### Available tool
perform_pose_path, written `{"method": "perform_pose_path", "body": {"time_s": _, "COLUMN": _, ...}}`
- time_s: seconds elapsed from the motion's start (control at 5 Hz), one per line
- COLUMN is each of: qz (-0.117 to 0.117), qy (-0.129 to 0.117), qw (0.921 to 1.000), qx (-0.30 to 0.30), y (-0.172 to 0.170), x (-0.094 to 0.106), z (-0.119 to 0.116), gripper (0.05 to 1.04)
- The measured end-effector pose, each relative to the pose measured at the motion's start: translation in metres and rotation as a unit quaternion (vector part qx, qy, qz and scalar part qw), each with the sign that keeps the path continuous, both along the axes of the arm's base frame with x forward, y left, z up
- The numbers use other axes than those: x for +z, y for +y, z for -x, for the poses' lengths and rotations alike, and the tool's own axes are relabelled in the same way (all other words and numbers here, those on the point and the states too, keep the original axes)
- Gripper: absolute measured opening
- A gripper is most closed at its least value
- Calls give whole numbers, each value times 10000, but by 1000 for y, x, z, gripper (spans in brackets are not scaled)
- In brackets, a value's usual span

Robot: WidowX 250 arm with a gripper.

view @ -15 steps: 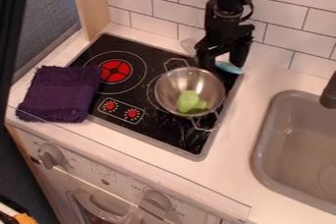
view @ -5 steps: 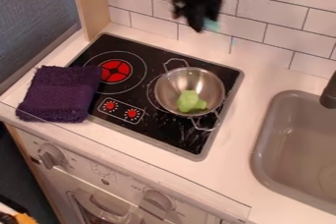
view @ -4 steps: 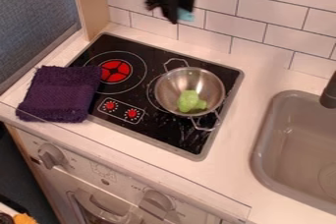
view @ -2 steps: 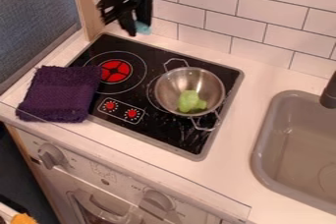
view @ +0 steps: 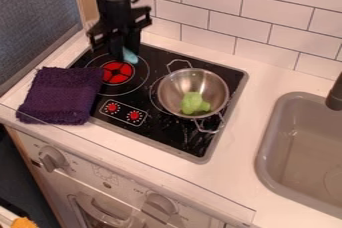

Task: Move the blue spatula on the left burner

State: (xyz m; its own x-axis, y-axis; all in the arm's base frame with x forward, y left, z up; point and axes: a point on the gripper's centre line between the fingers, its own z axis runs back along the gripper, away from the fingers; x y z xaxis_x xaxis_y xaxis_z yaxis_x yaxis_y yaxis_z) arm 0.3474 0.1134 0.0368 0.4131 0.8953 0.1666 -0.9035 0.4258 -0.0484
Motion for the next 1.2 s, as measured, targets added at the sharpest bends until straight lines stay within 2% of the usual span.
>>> {"method": "perform_pose_path", "body": {"time_s": 0.2, "qz": -42, "qy": 93, "qw": 9999, "qx": 9, "y": 2, "x": -12, "z": 1, "gripper": 343}}
{"method": "perform_pose_path", "body": {"time_s": 0.4, "qz": 35, "qy": 100, "qw": 9999, "qx": 13, "y": 0, "x": -17, "z": 0, "gripper": 411}}
{"method": "perform_pose_path", "body": {"time_s": 0.6, "qz": 70, "qy": 99, "qw": 9999, "qx": 23, "y": -1, "x": -13, "z": -3, "gripper": 746}}
{"method": "perform_pose_path", "body": {"time_s": 0.8, "qz": 115, "qy": 119, "qw": 9999, "qx": -31, "y": -2, "x": -13, "z": -3, "gripper": 989}}
{"method": "perform_pose_path", "body": {"time_s": 1.0, "qz": -75, "qy": 344, "qw": 9994, "qx": -39, "y": -6, "x": -15, "z": 3, "gripper": 1005}}
{"method": "perform_pose_path", "body": {"time_s": 1.2, "qz": -134, "qy": 126, "qw": 9998, "qx": -106, "y": -12, "x": 5, "z": 0, "gripper": 1001}}
